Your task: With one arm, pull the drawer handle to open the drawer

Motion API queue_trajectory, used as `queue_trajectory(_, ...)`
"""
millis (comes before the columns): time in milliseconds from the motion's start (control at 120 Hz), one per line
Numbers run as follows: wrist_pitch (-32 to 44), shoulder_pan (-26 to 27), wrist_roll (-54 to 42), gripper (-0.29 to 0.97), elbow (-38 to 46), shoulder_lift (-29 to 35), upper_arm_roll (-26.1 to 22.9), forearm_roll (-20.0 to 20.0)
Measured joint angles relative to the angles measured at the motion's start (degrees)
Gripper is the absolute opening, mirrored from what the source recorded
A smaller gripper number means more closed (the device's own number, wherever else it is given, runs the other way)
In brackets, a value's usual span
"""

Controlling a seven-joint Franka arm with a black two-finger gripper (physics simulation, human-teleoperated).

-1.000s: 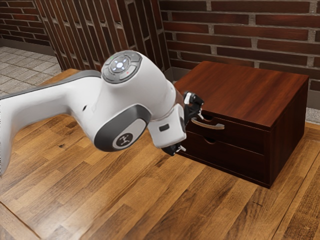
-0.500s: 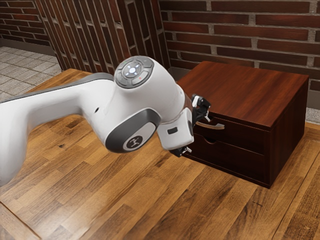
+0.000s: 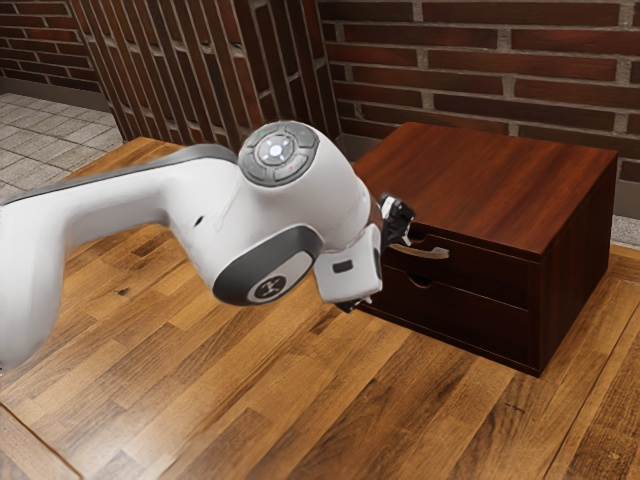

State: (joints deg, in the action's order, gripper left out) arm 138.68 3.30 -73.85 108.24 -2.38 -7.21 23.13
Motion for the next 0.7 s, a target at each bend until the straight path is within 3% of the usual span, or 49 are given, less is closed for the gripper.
queue_trajectory(700,-0.1,-0.4,0.3,0.68,-1.8,-2.8,0.8,1.6)
